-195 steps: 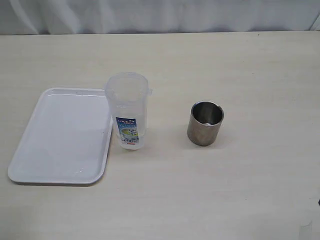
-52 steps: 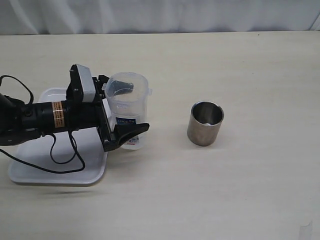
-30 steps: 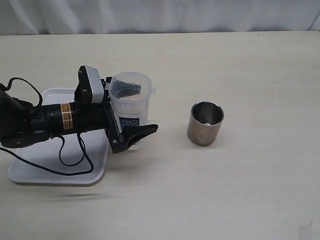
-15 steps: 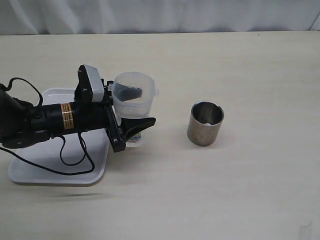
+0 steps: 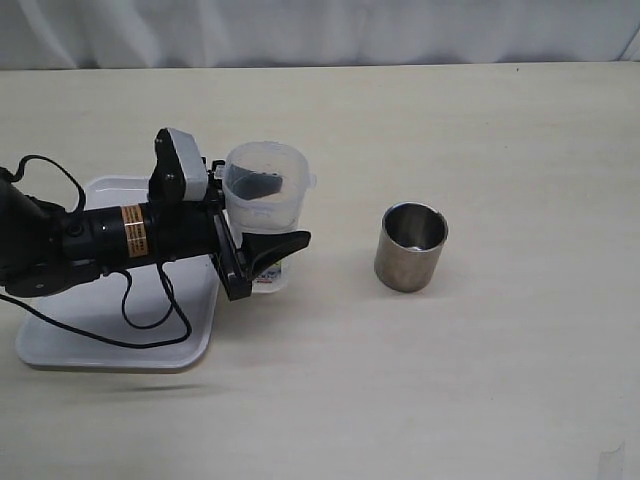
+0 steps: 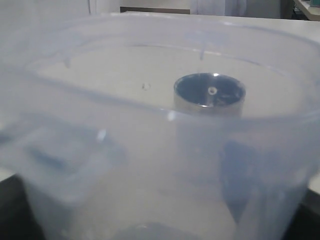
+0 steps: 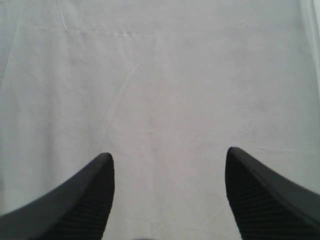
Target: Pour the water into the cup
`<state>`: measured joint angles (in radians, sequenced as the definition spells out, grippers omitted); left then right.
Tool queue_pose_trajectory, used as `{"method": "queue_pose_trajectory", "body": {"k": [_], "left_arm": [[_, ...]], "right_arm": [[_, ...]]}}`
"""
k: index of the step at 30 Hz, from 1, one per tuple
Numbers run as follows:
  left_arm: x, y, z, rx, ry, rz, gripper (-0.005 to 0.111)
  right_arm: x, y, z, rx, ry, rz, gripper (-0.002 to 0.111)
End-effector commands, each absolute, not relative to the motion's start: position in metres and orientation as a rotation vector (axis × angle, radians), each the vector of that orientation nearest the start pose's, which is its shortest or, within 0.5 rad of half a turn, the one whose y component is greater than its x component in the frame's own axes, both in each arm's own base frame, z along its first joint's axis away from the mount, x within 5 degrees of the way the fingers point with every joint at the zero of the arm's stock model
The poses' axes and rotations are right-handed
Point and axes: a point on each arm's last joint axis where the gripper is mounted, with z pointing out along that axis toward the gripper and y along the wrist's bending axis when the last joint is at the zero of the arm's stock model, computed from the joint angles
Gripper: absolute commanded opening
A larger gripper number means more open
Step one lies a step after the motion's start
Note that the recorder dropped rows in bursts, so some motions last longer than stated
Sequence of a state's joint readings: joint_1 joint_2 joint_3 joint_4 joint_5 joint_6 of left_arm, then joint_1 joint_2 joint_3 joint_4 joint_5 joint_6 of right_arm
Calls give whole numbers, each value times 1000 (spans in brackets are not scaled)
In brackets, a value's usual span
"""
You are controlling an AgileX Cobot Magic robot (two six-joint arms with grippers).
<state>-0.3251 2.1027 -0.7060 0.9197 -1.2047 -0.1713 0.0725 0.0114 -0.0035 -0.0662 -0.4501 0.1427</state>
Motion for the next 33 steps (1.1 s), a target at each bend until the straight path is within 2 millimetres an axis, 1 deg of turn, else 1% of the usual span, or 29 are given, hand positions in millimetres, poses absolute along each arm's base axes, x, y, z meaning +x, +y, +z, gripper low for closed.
{"method": "queue_pose_trajectory", "body": {"k": [1,5,8,10,13,19,28,33], "left_arm": [[285,-167,94,1019,1511,-824,0],[285,-167,94,1019,1511,-824,0],[285,-167,94,1019,1511,-824,0],[285,-167,94,1019,1511,-824,0],[285,-167,94,1019,1511,-824,0],[285,-167,94,1019,1511,-824,0],[285,-167,94,1019,1511,-824,0],[285,-167,94,1019,1511,-824,0]], "right_arm": [[53,13,253,-137,1052,106,66],[72,15,246,-146,1186,114,83],[89,20,246,-211,1287,101,93],[101,23,244,-235,1355,122,94],[119,29,234,-295,1452,152,93],[144,44,216,-416,1474,283,93],[194,60,168,-559,1704,426,93],[207,72,152,-667,1677,554,93]]}}
